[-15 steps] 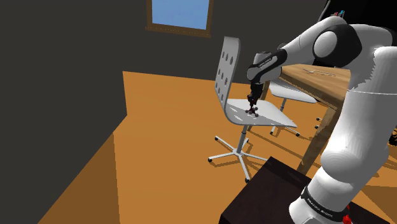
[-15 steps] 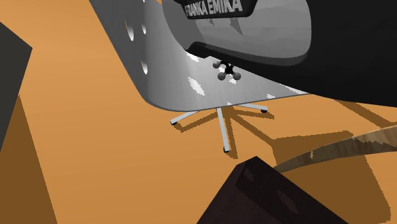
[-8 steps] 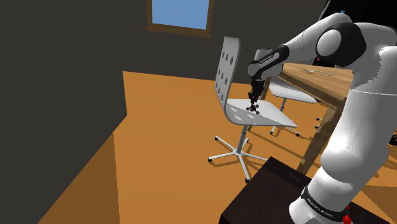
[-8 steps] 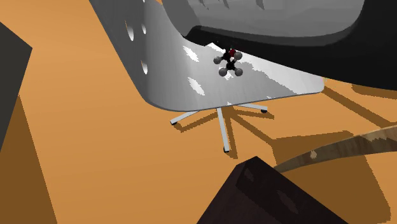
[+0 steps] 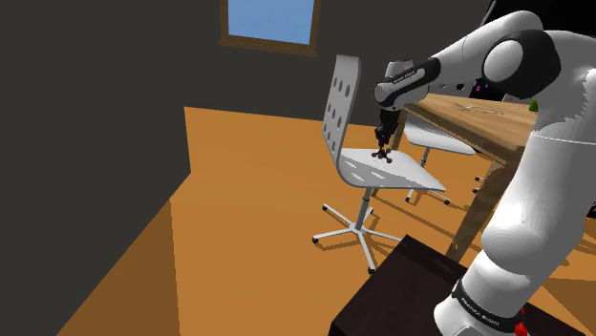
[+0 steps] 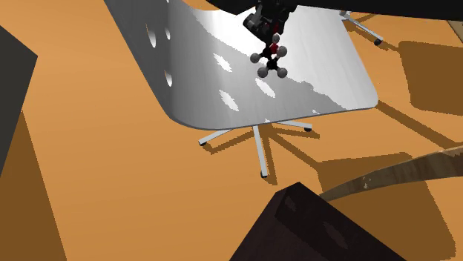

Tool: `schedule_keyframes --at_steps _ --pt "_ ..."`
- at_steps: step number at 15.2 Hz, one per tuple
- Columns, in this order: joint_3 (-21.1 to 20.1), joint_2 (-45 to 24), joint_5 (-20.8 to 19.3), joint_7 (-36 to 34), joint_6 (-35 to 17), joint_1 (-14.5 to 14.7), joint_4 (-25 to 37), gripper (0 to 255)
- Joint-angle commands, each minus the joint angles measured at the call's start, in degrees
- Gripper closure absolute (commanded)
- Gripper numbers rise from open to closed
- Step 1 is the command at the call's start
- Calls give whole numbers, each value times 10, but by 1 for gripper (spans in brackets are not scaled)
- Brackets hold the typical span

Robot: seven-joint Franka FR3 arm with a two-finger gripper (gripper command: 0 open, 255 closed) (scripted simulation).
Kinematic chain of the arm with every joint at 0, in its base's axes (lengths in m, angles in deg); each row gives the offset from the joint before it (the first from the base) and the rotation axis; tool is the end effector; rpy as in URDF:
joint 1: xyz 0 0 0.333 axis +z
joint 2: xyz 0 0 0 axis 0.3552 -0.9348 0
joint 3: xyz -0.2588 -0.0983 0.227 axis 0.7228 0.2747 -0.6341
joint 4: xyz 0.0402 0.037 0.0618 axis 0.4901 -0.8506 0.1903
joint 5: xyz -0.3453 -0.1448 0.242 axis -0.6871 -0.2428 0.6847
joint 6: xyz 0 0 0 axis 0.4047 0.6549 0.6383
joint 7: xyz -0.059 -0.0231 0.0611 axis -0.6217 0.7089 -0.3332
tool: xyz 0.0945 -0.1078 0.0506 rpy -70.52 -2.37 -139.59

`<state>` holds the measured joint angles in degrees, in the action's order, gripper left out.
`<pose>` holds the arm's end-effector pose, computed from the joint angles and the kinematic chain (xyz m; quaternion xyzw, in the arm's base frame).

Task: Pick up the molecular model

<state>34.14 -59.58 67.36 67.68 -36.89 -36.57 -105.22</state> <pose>0.5404 -0.3936 0.4074 0.9912 -0.0671 0.0127 0.1130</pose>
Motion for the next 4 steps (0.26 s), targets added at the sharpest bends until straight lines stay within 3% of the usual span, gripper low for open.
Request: schedule_keyframes --at_steps 1,4 --pt "0 7 -2 0 14 1 7 255" --pt "0 10 -2 1 23 1 13 255"
